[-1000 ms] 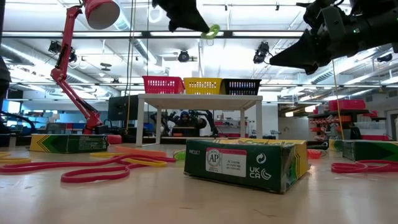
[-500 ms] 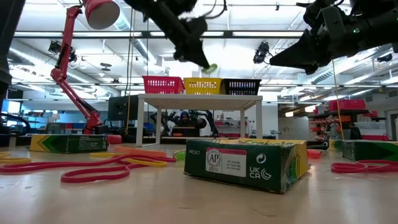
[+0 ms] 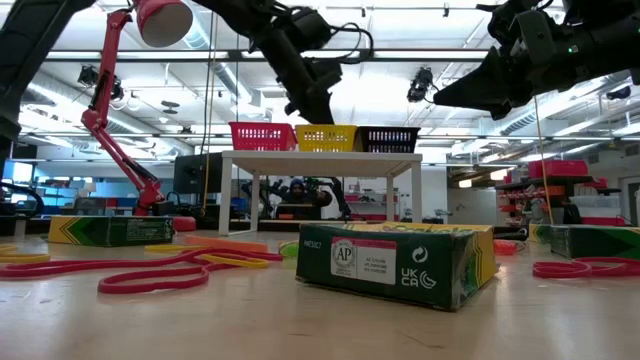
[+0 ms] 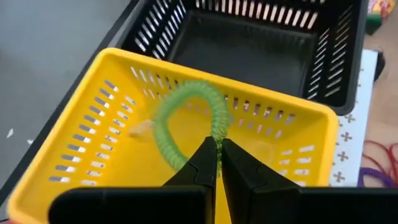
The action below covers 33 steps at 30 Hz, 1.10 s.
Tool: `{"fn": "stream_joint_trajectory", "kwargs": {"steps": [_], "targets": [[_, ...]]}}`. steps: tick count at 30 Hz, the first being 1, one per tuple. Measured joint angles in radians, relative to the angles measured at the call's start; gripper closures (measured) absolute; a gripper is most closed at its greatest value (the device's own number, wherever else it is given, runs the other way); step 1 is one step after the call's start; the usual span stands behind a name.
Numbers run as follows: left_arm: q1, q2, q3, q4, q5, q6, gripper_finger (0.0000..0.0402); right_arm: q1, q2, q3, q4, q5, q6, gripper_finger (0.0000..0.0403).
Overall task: Pick & Place Office Desk Supplies
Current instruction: Put the green spring keychain into the yellow bin on the shelf, then put the orange rubber band into the red bin on the shelf
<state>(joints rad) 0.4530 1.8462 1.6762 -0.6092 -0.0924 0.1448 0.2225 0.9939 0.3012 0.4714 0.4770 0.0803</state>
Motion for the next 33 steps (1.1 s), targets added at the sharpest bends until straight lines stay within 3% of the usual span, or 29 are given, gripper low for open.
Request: {"fn": "stream_joint_trajectory", "kwargs": {"steps": [12,17,21,26,29,33], "targets": [[-0.009,0.002,0.010,-0.037,-0.062,-0.002,0.0317,0.000,0.000,0.000,-0.001,0.000,-0.001,0.0397],[-0.048,-0.009,0.010,-0.046,-0.096,0.023,0.0310,0.000,0.000,0.000,-0.001,0.000,-0.001,0.0398],[-0.129,-0.065,0.009,-0.076,-0.142,0.024,0.0325,0.000,0.000,0.000,-0.001,0.000,-0.001,0.0398],[-0.286,-0.103,0.008,-0.097,-0.200,0.024,0.0373,0.000,0.000,0.000,-0.002,0.000,-0.001,0.0398],[-0.372,-0.106,0.008,-0.093,-0.179,0.006,0.0395,0.000,0.000,0.000,-0.002,0.000,-0.002,0.0397],[-0.473,-0.110,-0.024,-0.010,-0.135,-0.003,0.0395,0.000,0.000,0.000,-0.003,0.000,-0.002,0.0397]]}}
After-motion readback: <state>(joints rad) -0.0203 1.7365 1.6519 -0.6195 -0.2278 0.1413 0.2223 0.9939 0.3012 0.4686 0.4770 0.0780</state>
